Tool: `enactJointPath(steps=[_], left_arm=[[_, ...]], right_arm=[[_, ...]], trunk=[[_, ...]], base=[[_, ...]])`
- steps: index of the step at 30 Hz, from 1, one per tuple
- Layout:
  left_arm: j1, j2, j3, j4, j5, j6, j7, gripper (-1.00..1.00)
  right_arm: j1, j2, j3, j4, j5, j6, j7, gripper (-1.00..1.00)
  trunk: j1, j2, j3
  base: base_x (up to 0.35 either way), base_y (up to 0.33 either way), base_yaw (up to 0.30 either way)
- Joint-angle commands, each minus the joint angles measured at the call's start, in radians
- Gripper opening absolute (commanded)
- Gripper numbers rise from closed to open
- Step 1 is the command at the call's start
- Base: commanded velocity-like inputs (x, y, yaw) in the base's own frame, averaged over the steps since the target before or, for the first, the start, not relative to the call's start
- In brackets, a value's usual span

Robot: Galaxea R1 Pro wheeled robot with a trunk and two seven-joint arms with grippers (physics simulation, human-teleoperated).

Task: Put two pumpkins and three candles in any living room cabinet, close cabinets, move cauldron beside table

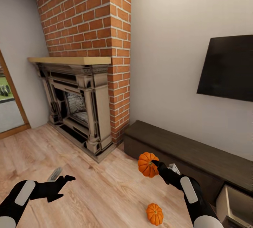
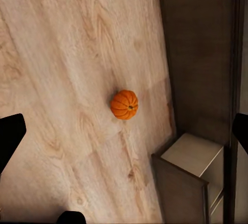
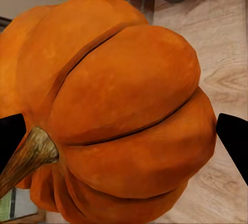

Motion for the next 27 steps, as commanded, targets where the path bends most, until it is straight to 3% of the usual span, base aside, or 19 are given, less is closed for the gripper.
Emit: enactJointPath(steps=[1, 8, 15, 27], left_arm=[[0.0, 0.0, 0.0, 0.0, 0.0, 0.0, 0.0, 1.0], [0.0, 0.0, 0.0, 0.0, 0.0, 0.0, 0.0, 1.0], [0.0, 0.0, 0.0, 0.0, 0.0, 0.0, -0.001, 1.0], [0.0, 0.0, -0.001, 0.0, 0.0, 0.0, -0.002, 1.0]], right_arm=[[0.0, 0.0, 0.0, 0.0, -0.001, 0.0, 0.0, -1.0], [0.0, 0.0, 0.0, 0.0, -0.001, 0.0, 0.0, -1.0], [0.0, 0.0, 0.0, 0.0, -0.001, 0.0, 0.0, -1.0], [0.0, 0.0, 0.0, 0.0, -0.001, 0.0, 0.0, -1.0]], trunk=[[0.0, 0.0, 0.0], [0.0, 0.0, 0.0], [0.0, 0.0, 0.0], [0.0, 0.0, 0.0]], base=[[0.209, 0.228, -0.276], [0.201, 0.204, -0.276], [0.169, 0.05, -0.276], [0.011, 0.002, -0.276]])
